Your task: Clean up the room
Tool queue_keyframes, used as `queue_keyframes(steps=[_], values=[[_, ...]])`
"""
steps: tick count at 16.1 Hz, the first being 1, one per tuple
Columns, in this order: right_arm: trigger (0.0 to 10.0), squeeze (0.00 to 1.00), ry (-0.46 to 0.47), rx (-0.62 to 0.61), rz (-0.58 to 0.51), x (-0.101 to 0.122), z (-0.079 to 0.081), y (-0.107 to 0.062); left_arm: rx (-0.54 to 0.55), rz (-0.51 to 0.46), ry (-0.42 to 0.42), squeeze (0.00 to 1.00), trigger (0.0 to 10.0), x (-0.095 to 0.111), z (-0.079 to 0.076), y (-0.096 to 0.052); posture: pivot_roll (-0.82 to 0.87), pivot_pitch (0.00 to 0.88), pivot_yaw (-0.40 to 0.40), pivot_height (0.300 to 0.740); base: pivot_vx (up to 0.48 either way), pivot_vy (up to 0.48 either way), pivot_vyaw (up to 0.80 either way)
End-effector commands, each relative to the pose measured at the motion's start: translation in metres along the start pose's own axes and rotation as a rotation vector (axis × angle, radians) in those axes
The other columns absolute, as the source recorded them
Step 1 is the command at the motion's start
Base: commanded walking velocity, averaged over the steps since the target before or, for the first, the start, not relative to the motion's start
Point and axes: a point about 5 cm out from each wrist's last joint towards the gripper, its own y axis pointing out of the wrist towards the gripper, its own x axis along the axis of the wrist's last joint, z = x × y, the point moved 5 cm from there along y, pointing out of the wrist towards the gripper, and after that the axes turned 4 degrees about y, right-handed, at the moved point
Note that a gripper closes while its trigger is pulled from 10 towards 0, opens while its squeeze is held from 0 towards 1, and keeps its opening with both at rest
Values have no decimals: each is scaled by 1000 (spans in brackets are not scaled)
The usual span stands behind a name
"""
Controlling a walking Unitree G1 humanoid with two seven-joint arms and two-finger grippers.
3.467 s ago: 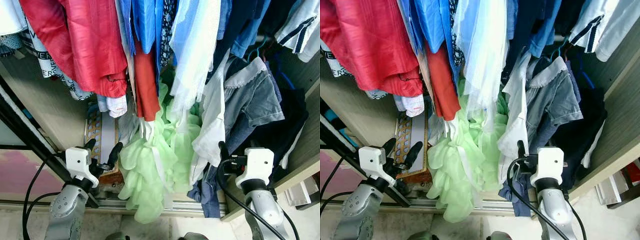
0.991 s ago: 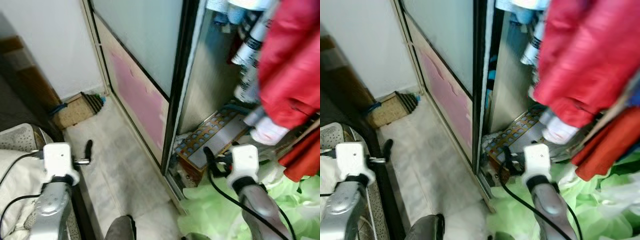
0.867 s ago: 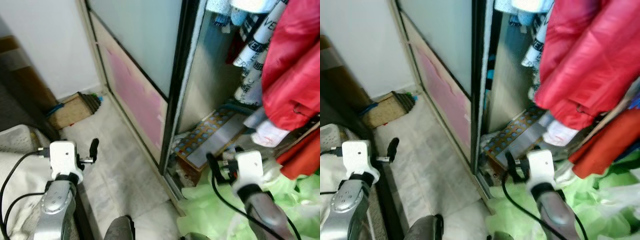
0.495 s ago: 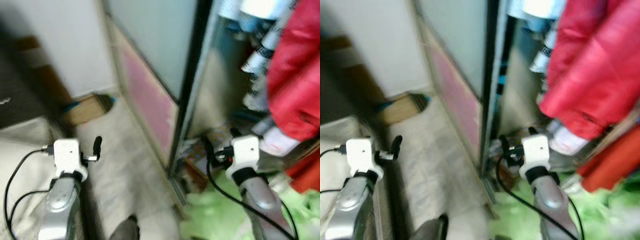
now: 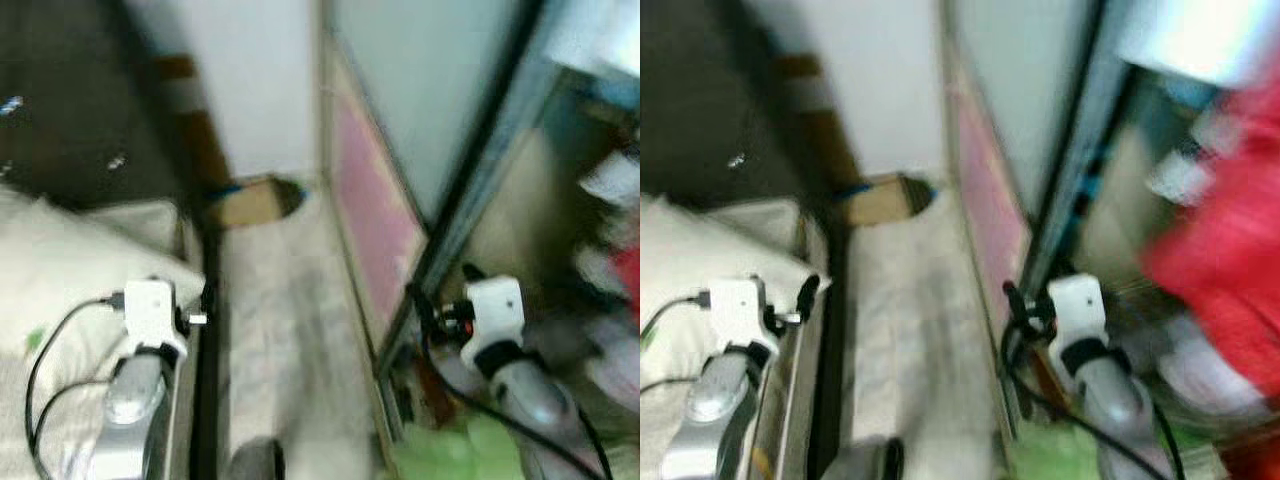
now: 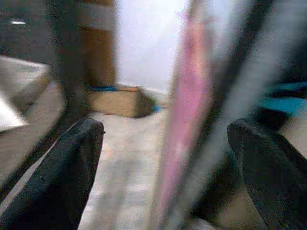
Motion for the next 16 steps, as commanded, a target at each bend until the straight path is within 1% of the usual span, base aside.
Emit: queue_keyframes(steps=[1,2,3,4,6,8,10,11,13,15,16], values=[[10000,0,35,70,28,-4,8,-4,2,8,-2,0,10000,-1,2,-3,3,92,-17,740,0,0,794],[10000,0,56,148,60,-9,17,-7,2,7,7,0,10000,-1,4,-4,3,92,-17,740,0,0,794],[10000,0,76,298,126,-19,32,-14,5,8,16,0,10000,-2,5,-4,5,98,-18,740,0,0,800],[10000,0,84,363,149,-21,38,-17,3,10,16,0,10000,-2,4,-4,5,98,-18,740,0,0,800],[10000,0,84,443,171,-22,45,-20,-2,8,21,0,10000,-2,3,-3,5,98,-18,740,0,0,800],[10000,0,95,446,150,-17,46,-17,-6,7,10,0,10000,-2,2,-3,8,94,-21,740,0,0,800],[10000,0,102,430,111,-8,45,-9,-1,7,-12,0,10000,-2,2,-3,13,91,-23,740,0,0,800],[10000,0,86,410,94,-5,43,-6,4,5,-3,0,10000,-1,3,-3,14,90,-26,740,0,0,800],[10000,0,91,370,57,4,37,1,16,-1,12,0,10000,0,4,-3,16,88,-27,740,0,0,794],[10000,0,88,333,26,11,32,9,-14,-5,-19,0,10000,0,0,-2,17,86,-28,740,0,0,794],[10000,0,74,301,3,16,30,15,-9,-10,-22,0,10000,2,-1,-1,17,86,-28,740,0,0,794]])
